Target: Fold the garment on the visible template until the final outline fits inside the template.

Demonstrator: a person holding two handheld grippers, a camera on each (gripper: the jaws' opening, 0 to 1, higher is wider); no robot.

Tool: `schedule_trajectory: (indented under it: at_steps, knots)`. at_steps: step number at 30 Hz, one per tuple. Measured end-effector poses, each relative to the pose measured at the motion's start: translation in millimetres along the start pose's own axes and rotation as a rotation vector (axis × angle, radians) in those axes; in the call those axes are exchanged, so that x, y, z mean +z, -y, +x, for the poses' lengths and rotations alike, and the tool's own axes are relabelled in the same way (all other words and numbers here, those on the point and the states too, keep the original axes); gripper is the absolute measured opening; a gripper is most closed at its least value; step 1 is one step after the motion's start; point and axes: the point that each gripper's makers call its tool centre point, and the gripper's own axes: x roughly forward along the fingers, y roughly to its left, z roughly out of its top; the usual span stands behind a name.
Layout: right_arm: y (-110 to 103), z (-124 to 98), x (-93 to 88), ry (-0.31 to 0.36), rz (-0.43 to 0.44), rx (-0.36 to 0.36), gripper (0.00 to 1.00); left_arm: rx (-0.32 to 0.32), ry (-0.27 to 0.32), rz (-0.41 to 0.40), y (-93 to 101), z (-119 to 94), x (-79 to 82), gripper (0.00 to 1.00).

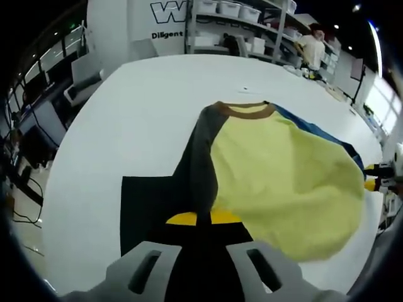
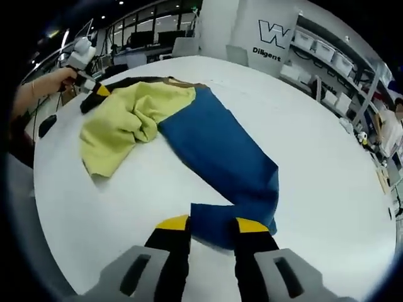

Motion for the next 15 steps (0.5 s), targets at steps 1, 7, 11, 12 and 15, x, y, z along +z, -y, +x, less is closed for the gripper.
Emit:
schedule_trajectory:
  at_steps: [1,7,11,12,15]
  knots:
    - [0,0,-0.3,-0.001,0.000,0.000,0.12,0.000,0.000,0.000,0.0,0,0.0,0.01]
    - [12,-7,-2.9,-0.001,0.007,-0.038,0.00,0.004,0.000,0.000,-0.3,0,0.0,0.01]
    - [20,-14,-3.2,0.001,0.023,-0.055,0.00,0.005,0.000,0.003,-0.4,0,0.1,0.01]
    - [24,-17,-1.4,0.012,0.040,-0.064,0.00,0.005,0.000,0.005,-0.4,0,0.2,0.01]
    - [35,-26,4.1,0.043,0.066,-0.080,0.00,0.004,-0.001,0.003,-0.6,0,0.3,0.01]
